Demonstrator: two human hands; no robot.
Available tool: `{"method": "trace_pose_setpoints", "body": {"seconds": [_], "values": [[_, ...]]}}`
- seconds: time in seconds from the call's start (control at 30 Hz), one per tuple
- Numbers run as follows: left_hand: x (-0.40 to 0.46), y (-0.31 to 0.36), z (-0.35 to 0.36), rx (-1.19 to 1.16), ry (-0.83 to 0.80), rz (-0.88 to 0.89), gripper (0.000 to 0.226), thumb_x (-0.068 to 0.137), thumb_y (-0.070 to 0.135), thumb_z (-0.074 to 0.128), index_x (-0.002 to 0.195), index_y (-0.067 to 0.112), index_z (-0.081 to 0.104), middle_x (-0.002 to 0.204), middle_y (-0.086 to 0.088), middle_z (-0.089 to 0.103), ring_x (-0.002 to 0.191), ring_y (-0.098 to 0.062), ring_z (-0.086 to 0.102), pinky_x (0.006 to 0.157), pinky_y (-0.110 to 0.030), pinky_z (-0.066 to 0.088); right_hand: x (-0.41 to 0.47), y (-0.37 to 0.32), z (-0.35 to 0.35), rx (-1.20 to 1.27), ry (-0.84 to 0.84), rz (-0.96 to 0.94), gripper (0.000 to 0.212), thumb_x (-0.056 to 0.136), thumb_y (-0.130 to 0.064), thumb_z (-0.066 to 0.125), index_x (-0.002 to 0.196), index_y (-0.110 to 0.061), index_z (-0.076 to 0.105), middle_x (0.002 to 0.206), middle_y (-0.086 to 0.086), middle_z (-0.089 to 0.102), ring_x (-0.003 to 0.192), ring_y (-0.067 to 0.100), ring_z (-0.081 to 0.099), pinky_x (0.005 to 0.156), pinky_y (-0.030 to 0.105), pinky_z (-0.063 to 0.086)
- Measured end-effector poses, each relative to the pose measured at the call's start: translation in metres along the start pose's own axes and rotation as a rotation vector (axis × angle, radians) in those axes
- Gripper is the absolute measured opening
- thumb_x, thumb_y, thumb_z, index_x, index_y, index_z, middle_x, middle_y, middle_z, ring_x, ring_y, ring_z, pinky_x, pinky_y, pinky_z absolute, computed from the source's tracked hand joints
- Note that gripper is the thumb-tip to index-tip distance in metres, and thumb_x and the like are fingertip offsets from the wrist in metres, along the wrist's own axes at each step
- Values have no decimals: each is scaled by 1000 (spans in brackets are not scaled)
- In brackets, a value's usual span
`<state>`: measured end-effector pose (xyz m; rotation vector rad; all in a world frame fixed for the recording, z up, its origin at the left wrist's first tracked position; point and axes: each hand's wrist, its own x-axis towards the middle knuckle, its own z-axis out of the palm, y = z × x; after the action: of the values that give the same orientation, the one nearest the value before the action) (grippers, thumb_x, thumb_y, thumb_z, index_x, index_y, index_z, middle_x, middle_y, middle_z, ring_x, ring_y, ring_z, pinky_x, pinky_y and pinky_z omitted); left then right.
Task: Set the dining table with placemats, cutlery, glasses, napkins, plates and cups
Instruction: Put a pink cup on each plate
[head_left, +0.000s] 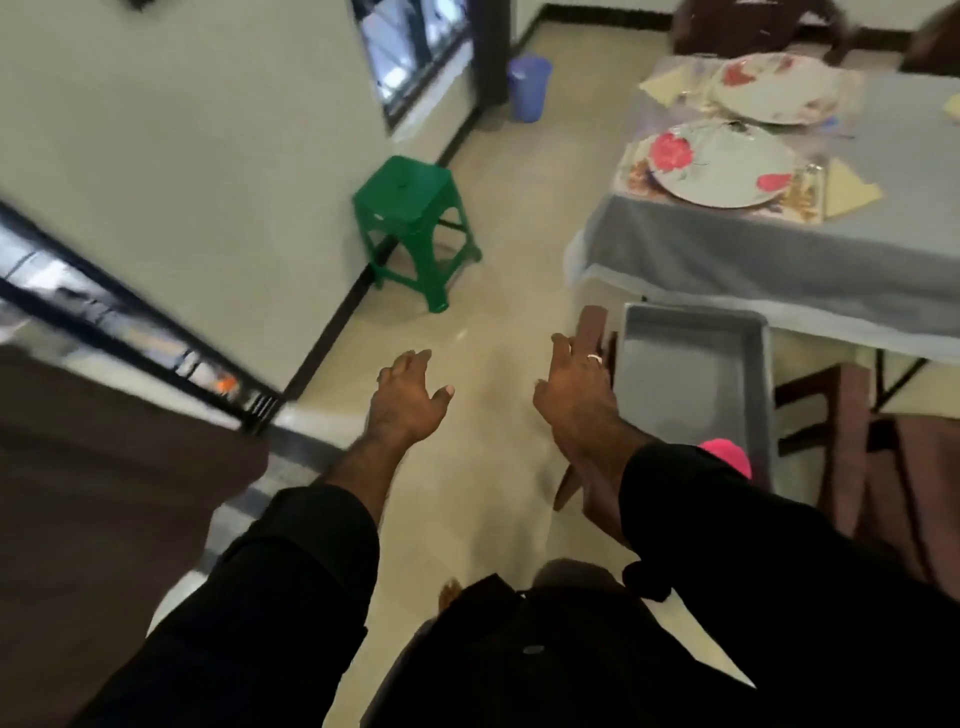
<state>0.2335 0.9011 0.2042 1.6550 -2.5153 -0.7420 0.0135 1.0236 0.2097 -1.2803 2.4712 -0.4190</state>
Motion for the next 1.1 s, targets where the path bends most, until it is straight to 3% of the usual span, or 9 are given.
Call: {"method": "trace_pose_setpoints", "body": {"seconds": [0.1, 0.23, 0.37, 0.47, 0.57, 0.7, 0.77, 0.87, 1.1], "values": [[58, 35, -3, 46, -91, 166, 73, 102, 46, 64, 164, 18, 36, 171, -11, 33, 153, -37, 30, 120, -52, 38, 10, 25, -10, 129, 85, 183, 78, 83, -24, 63, 155, -17, 32, 144, 16, 45, 123, 41, 52, 105, 52, 47], [128, 99, 15, 91, -208, 392, 74, 101, 47, 65, 164, 18, 37, 170, -10, 35, 154, -35, 30, 124, -49, 34, 28, 73, -15, 83, 183, 395, 72, 82, -25, 64, 148, -9, 42, 140, 18, 49, 127, 43, 51, 106, 54, 45], [180, 168, 53, 152, -319, 555, 81, 96, 58, 58, 163, 18, 38, 169, -10, 37, 155, -34, 31, 125, -50, 34, 42, 116, -18, 69, 226, 596, 76, 81, -24, 65, 152, -11, 40, 142, 16, 48, 127, 42, 51, 104, 53, 45], [196, 216, 81, 178, -400, 639, 86, 88, 63, 50, 161, 19, 40, 167, -8, 39, 153, -34, 35, 123, -49, 35, 46, 146, -19, 98, 205, 726, 78, 82, -25, 64, 154, -13, 36, 148, 14, 44, 132, 41, 48, 105, 53, 45], [204, 252, 107, 221, -473, 733, 77, 96, 51, 64, 161, 18, 40, 166, -11, 41, 149, -37, 38, 122, -50, 37, 44, 167, -19, 115, 198, 827, 77, 83, -26, 65, 154, -13, 37, 147, 15, 45, 132, 40, 49, 107, 51, 45], [212, 292, 136, 349, -576, 833, 82, 94, 63, 53, 164, 25, 34, 170, -6, 34, 150, -34, 36, 118, -54, 42, 40, 189, -7, 142, 212, 967, 73, 83, -29, 67, 148, -11, 40, 142, 16, 48, 127, 39, 52, 103, 50, 47], [218, 310, 154, 394, -632, 895, 77, 100, 55, 58, 165, 25, 31, 171, -5, 30, 152, -33, 33, 119, -51, 40, 41, 199, 3, 156, 181, 1030, 77, 83, -31, 67, 151, -9, 39, 146, 19, 46, 130, 41, 51, 107, 51, 45], [233, 333, 188, 400, -707, 969, 76, 101, 50, 63, 165, 23, 32, 171, -8, 32, 154, -33, 32, 123, -48, 36, 47, 212, 19, 229, 142, 1142, 82, 83, -30, 67, 155, -8, 36, 150, 20, 42, 131, 45, 49, 106, 51, 46], [266, 346, 292, 593, -915, 1092, 75, 101, 49, 61, 165, 24, 31, 171, -4, 30, 152, -33, 32, 119, -53, 40, 74, 262, 88, 381, 67, 1375, 71, 83, -30, 67, 147, -13, 42, 143, 18, 46, 126, 47, 53, 102, 50, 49]]}}
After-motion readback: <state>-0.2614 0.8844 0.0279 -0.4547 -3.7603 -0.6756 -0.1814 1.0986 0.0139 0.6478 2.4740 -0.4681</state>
